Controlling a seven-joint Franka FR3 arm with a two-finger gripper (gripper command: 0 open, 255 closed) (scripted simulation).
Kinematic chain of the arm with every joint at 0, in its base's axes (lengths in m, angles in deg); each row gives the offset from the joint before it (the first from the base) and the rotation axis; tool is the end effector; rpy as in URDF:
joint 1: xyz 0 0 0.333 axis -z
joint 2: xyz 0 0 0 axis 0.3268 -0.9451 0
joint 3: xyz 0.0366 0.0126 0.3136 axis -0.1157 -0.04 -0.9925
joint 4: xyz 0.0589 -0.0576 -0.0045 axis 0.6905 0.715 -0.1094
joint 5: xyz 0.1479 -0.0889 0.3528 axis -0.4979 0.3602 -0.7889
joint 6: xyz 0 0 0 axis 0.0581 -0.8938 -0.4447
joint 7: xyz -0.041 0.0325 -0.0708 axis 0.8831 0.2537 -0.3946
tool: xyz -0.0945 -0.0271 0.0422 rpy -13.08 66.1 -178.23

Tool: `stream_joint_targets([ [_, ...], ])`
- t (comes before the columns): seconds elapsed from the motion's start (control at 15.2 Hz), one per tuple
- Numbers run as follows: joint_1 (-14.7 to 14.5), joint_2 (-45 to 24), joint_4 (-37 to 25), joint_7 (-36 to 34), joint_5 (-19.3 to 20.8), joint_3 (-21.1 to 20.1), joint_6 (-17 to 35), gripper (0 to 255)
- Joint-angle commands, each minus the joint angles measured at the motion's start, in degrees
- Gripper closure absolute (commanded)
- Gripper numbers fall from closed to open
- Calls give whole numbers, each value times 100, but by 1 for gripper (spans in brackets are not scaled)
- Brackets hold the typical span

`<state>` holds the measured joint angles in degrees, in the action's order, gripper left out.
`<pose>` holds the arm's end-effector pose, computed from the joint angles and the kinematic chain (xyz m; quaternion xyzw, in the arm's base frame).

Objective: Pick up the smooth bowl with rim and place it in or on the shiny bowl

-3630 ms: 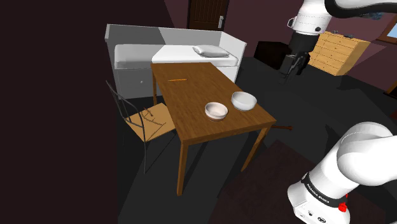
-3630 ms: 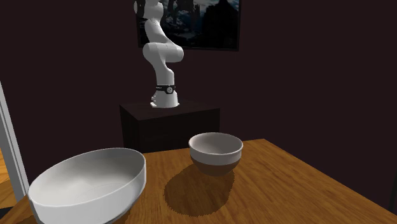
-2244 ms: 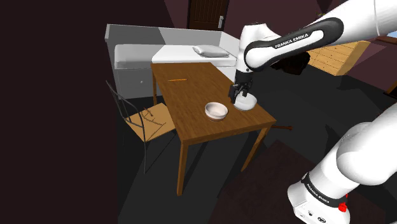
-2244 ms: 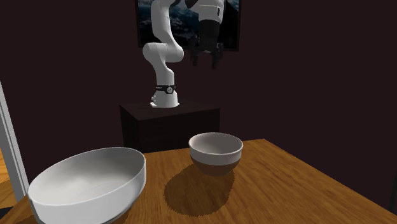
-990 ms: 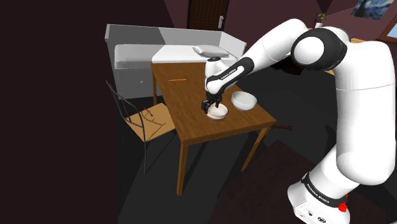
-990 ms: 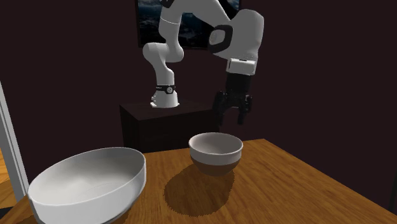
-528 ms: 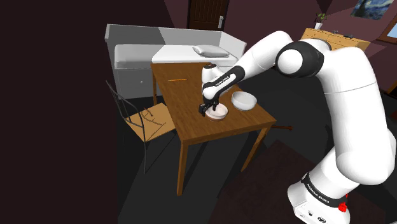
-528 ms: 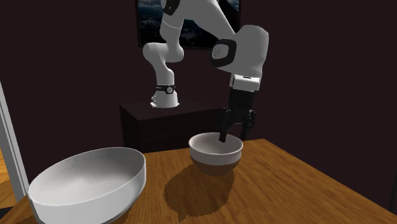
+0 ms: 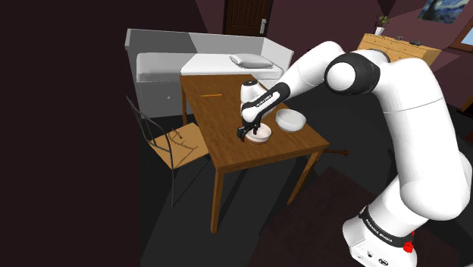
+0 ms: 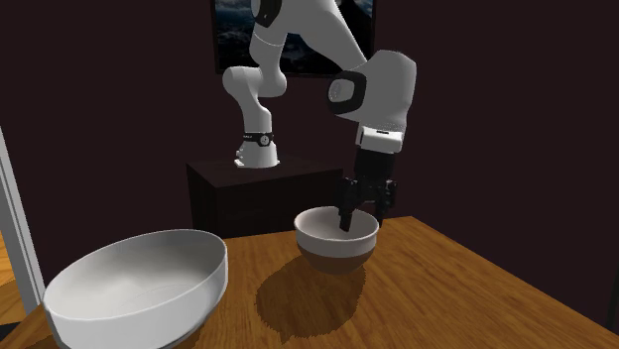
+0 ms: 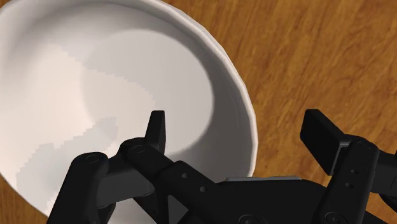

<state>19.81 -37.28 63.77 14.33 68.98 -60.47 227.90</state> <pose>0.6622 -0.0385 0.1377 0.9961 -0.0173 -0.0170 0.0854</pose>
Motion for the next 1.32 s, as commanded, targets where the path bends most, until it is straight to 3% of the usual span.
stream_joint_targets([
  [0.0,0,-2,-2,0,0,0,1,0],
  [0.07,0,-1,-1,0,0,0,0,0],
  [0.13,0,-1,-1,0,0,0,0,255],
  [0.73,0,-2,-2,0,0,0,1,255],
  [1.25,10,485,130,79,-33,-26,-350,255],
])
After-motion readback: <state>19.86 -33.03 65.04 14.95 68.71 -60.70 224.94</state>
